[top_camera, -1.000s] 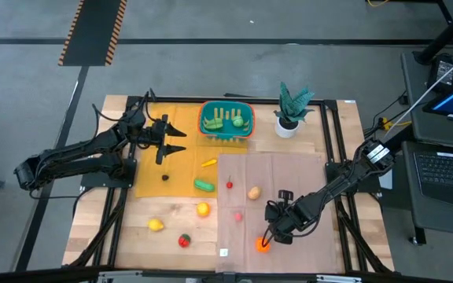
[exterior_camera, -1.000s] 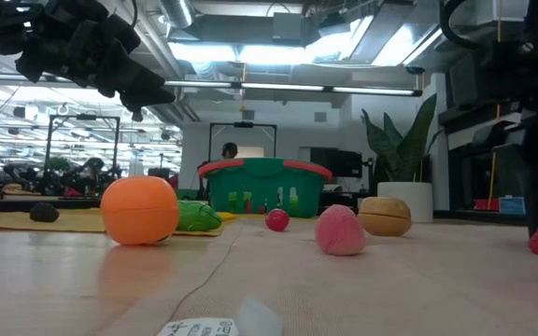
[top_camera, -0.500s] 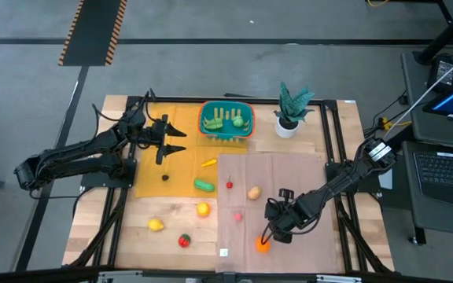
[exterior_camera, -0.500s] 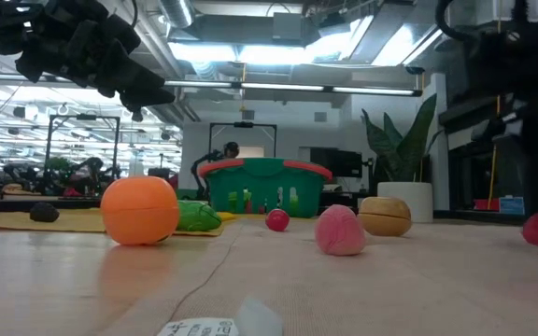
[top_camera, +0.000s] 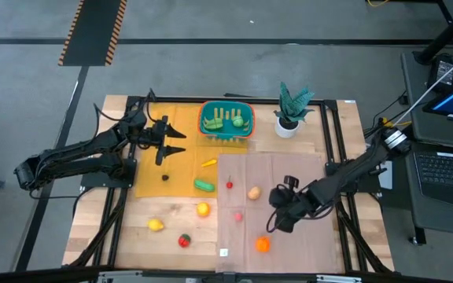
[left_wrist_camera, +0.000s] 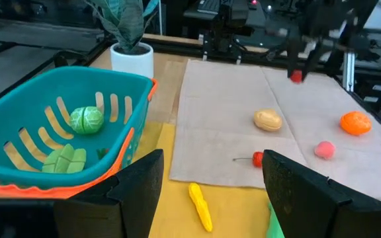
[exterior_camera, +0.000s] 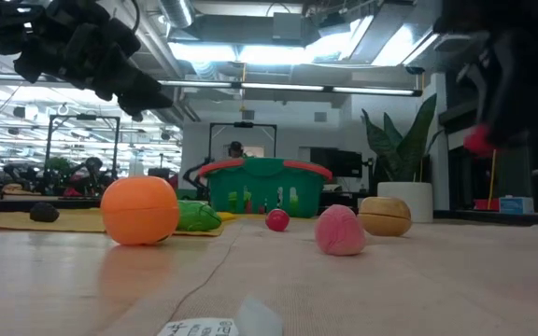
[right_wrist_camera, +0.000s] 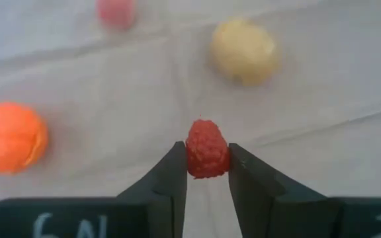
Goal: Pick and placing Produce into tupperware
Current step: Put the red raspberry into the blue basket
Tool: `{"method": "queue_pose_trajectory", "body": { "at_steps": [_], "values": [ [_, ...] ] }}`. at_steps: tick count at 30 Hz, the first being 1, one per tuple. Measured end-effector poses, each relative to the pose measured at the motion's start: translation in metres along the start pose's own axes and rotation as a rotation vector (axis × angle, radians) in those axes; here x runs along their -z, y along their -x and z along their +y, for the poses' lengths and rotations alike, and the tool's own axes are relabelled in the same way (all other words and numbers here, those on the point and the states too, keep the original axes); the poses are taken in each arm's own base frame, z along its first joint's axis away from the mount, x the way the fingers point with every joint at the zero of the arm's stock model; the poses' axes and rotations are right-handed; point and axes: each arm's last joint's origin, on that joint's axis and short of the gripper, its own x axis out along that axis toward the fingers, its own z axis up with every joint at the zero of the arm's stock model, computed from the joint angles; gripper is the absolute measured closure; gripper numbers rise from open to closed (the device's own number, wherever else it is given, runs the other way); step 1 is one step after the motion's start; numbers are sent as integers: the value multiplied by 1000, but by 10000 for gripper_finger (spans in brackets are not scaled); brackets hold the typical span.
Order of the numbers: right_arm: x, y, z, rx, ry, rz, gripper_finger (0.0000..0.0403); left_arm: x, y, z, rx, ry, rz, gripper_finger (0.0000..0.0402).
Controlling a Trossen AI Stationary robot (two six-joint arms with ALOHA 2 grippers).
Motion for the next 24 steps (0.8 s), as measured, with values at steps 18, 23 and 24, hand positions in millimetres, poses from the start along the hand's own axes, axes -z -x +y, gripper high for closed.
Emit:
{"method": "queue_pose_trajectory", "body": {
  "at_steps": [18,23,24],
  "values": [
    [21,-29,-43,-123,-61,-534,309,-1,-5,-10,63,-156,-26,154],
    [19,-33,-58,-124,-34,-654,309,19,-11,-16,106,-212,-115,154],
    [18,-34,-61,-128,-25,-671,309,24,-11,-17,111,-215,-138,154]
  ]
}}
